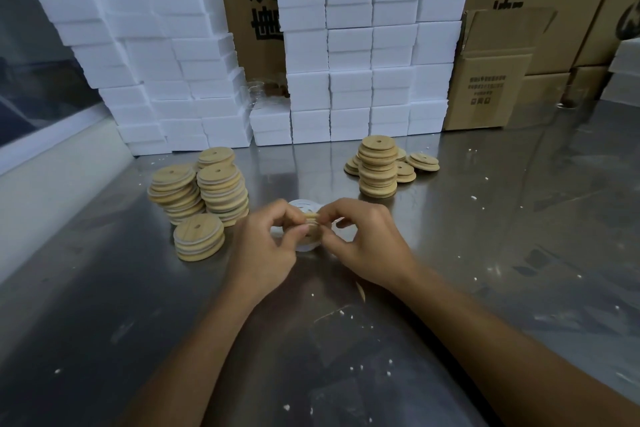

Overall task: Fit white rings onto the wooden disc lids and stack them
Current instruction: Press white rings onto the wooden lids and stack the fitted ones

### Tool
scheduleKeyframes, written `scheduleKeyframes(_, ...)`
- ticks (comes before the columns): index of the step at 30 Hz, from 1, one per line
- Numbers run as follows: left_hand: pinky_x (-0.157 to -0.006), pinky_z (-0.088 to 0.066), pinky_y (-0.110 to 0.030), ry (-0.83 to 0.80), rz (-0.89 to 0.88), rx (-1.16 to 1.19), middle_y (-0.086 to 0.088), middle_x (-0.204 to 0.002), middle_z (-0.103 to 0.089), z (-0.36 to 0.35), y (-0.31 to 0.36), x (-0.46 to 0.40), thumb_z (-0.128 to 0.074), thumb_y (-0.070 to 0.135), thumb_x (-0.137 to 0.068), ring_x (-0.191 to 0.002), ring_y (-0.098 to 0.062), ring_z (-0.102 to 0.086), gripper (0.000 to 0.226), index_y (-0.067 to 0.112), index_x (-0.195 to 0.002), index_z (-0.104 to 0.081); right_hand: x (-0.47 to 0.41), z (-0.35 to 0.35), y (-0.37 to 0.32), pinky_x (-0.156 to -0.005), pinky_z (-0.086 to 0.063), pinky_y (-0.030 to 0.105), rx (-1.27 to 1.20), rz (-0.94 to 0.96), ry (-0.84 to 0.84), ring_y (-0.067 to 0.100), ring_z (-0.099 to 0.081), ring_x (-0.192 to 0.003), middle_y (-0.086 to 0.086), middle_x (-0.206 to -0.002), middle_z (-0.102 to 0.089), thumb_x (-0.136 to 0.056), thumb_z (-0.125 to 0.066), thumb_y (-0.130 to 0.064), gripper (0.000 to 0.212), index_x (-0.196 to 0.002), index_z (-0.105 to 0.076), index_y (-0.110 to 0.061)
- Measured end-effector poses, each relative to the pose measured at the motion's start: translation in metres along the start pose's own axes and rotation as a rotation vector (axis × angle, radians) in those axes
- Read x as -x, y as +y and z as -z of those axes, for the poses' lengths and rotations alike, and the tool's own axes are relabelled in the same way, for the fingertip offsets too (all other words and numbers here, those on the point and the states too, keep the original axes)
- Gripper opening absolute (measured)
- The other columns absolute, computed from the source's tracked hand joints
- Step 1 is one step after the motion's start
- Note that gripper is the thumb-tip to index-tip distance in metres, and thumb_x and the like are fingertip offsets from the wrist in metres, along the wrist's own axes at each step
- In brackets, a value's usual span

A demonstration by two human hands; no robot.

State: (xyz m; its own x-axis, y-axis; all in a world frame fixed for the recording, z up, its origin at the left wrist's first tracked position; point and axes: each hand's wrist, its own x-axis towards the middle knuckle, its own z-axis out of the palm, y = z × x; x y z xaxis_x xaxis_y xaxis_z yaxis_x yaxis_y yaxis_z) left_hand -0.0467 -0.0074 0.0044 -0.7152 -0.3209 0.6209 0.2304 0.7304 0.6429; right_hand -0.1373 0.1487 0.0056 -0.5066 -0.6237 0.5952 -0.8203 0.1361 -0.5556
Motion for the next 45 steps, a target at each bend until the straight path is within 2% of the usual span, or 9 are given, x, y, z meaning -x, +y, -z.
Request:
scheduleKeyframes(3,-0.075,-0.053,-0.024,0.035,0.099,0.085,0.024,-0.085,-0.068,-0.001,-0.001,0.001,-0.072,0.022,-0.074,-0.082,-0.002,-0.067,0.024,0.044,-0.071,-0.062,0.001,-0.001,0.004,-0.081,-0.058,0.031,-0.069,-0.126,-0.008,0.008,-0.068,-0.088,-0.005,-0.093,-0.072,-0.087,-0.073,-0.019,0.012,-0.097,-0.070,-0.013)
scheduleKeyframes(8,-0.072,-0.061,-0.049,0.039,0.230,0.191,0.018,-0.086,-0.070,0.000,-0.008,0.001,-0.073,-0.004,-0.079,-0.083,-0.009,-0.071,0.043,0.035,-0.064,-0.063,0.001,-0.001,0.010,-0.075,-0.061,0.044,-0.238,-0.297,-0.002,0.015,-0.074,-0.078,0.003,-0.088,-0.076,-0.085,-0.077,-0.015,0.009,-0.091,-0.074,-0.010)
scheduleKeyframes(11,-0.070,-0.061,-0.051,0.037,0.274,0.249,0.014,-0.086,-0.071,0.002,-0.008,0.000,-0.072,-0.008,-0.080,-0.084,-0.013,-0.072,0.044,0.032,-0.063,-0.063,-0.001,0.001,0.010,-0.077,-0.062,0.037,-0.365,-0.364,0.014,0.018,-0.075,-0.078,0.009,-0.089,-0.077,-0.084,-0.077,-0.008,0.006,-0.088,-0.075,-0.004)
scheduleKeyframes(18,-0.064,-0.061,-0.033,0.029,0.330,0.371,0.011,-0.083,-0.072,0.000,-0.008,0.001,-0.069,-0.012,-0.080,-0.082,-0.012,-0.072,0.043,0.025,-0.060,-0.062,-0.004,0.005,0.012,-0.072,-0.058,0.022,-0.456,-0.463,-0.034,0.014,-0.070,-0.074,0.015,-0.091,-0.077,-0.082,-0.077,-0.001,0.008,-0.089,-0.076,0.003)
scheduleKeyframes(25,-0.060,-0.059,-0.028,0.059,0.442,0.545,0.000,-0.090,-0.072,-0.001,-0.006,0.002,-0.062,-0.015,-0.083,-0.082,-0.013,-0.073,0.028,0.007,-0.068,-0.056,-0.001,0.006,0.010,-0.079,-0.061,0.034,-0.397,-0.392,-0.037,0.027,-0.072,-0.083,0.011,-0.089,-0.076,-0.086,-0.076,-0.008,0.009,-0.089,-0.073,-0.001)
scheduleKeyframes(31,-0.070,-0.060,-0.047,0.093,0.582,0.675,-0.008,-0.097,-0.069,-0.011,0.002,0.002,-0.063,-0.008,-0.087,-0.086,-0.028,-0.073,0.031,0.012,-0.064,-0.059,-0.002,0.003,0.007,-0.065,-0.063,0.034,-0.620,-0.495,0.058,0.017,-0.071,-0.078,0.015,-0.091,-0.073,-0.090,-0.071,-0.009,0.011,-0.093,-0.067,0.000)
scheduleKeyframes(35,-0.060,-0.061,-0.038,0.065,0.471,0.453,-0.003,-0.084,-0.068,-0.020,0.008,0.005,-0.066,-0.005,-0.085,-0.075,-0.020,-0.074,0.032,0.020,-0.068,-0.057,-0.002,-0.001,0.008,-0.066,-0.063,0.038,-0.434,-0.403,0.188,0.021,-0.071,-0.085,0.010,-0.090,-0.073,-0.093,-0.066,-0.007,0.004,-0.093,-0.068,-0.004)
scheduleKeyframes(41,-0.062,-0.062,-0.045,0.077,0.314,0.302,0.006,-0.082,-0.069,-0.021,0.012,0.005,-0.070,0.005,-0.086,-0.073,-0.017,-0.073,0.029,0.028,-0.076,-0.055,0.000,-0.008,0.002,-0.069,-0.055,0.031,-0.142,-0.085,0.213,0.010,-0.064,-0.089,-0.001,-0.098,-0.070,-0.092,-0.066,-0.005,0.005,-0.094,-0.069,-0.008)
scheduleKeyframes(45,-0.067,-0.061,-0.051,0.071,0.355,0.323,-0.001,-0.084,-0.069,-0.017,0.009,0.005,-0.067,-0.003,-0.085,-0.077,-0.019,-0.073,0.029,0.022,-0.076,-0.054,-0.002,-0.010,0.002,-0.071,-0.059,0.036,-0.228,-0.205,0.217,0.009,-0.066,-0.089,-0.003,-0.092,-0.072,-0.089,-0.070,-0.008,0.004,-0.090,-0.073,-0.010)
